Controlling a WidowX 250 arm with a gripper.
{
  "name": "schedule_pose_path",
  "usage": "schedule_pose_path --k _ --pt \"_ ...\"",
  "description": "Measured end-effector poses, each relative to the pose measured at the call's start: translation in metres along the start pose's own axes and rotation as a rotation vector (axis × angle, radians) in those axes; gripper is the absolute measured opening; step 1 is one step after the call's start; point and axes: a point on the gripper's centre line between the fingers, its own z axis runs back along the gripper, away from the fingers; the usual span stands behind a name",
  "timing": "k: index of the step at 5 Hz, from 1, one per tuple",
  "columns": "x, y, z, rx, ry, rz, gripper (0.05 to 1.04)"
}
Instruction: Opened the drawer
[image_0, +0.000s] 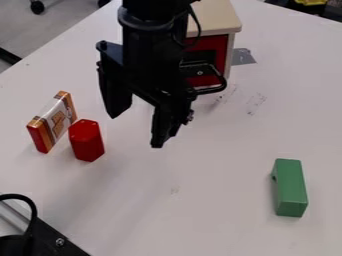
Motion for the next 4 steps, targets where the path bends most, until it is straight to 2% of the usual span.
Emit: schedule_pose_path --k 1,2,3,4 --pt "-0.002 -0.001 -0.003 -0.004 0.015 -0.005 0.999" --pt "0.011 -0.008 -0.014 -0.045 -0.011 -0.132 0.999" --pt "0.031 -0.007 -0.017 -0.053 -0.071 -0.232 0.999" --pt "0.054 -0.004 -0.02 -0.053 -0.098 -0.319 0.998"
